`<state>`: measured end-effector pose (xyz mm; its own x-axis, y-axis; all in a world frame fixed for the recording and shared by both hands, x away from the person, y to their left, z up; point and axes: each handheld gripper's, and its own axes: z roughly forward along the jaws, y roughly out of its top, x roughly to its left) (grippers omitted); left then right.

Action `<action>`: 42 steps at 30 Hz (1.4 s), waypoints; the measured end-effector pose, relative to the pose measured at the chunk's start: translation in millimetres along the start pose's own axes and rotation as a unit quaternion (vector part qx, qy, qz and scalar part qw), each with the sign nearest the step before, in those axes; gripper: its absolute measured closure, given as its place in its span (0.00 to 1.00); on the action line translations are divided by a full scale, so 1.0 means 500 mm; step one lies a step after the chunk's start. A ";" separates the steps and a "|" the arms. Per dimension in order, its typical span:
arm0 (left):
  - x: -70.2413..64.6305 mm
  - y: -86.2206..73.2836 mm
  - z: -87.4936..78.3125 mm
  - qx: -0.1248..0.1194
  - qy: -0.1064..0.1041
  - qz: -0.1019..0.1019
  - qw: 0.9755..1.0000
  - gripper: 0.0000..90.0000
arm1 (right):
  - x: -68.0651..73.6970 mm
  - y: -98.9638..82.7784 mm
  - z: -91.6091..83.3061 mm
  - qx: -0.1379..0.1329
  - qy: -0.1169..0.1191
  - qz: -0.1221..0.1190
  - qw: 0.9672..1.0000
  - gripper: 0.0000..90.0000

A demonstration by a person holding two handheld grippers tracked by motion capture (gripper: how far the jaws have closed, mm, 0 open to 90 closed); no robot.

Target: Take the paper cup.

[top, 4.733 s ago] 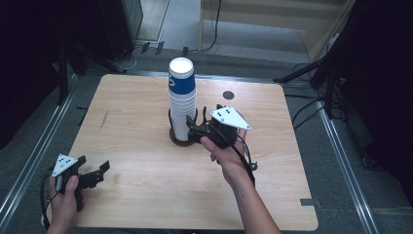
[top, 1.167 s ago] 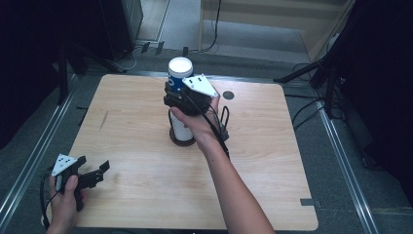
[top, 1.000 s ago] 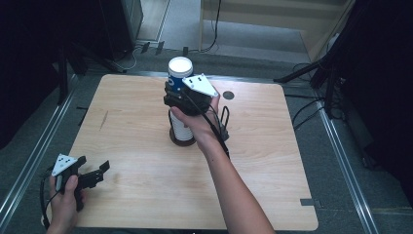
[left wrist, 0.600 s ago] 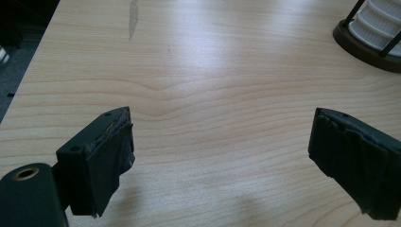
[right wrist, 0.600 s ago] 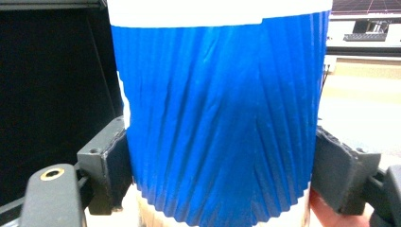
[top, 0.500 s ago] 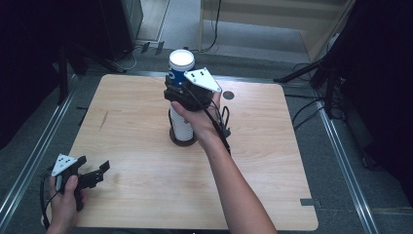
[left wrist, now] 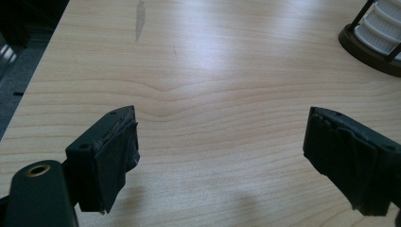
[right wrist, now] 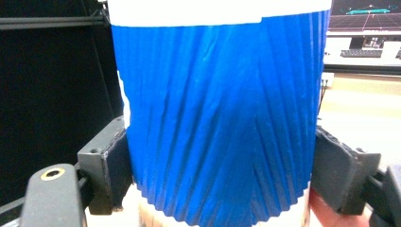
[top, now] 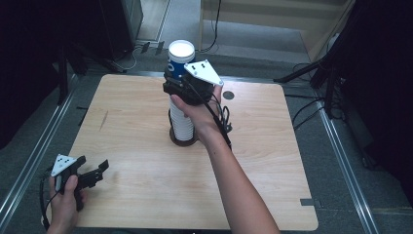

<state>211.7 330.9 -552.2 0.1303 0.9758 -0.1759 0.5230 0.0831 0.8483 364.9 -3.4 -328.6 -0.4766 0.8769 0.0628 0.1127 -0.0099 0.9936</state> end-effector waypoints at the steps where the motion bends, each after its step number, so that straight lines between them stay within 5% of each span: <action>1: -0.001 0.000 0.000 0.002 0.000 0.003 1.000 0.11 | 0.001 0.005 -0.001 -0.001 0.000 0.001 1.000 0.20; 6: -0.003 0.000 0.001 0.005 0.002 0.008 1.000 0.02 | 0.002 0.023 -0.005 -0.008 -0.001 -0.001 1.000 0.20; 20: -0.012 0.000 0.003 0.015 0.014 0.027 0.999 0.02 | -0.001 0.054 -0.017 -0.020 0.001 0.002 1.000 0.20; 42: -0.016 0.000 0.004 0.019 0.017 0.036 0.999 0.02 | -0.049 0.087 -0.049 -0.034 -0.021 0.004 0.999 0.20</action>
<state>212.3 322.9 -551.8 0.1393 0.9854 -0.0980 0.5459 0.0061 0.8378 360.1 -37.2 -284.7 -0.4396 0.8957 0.0674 0.0561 -0.0475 0.9973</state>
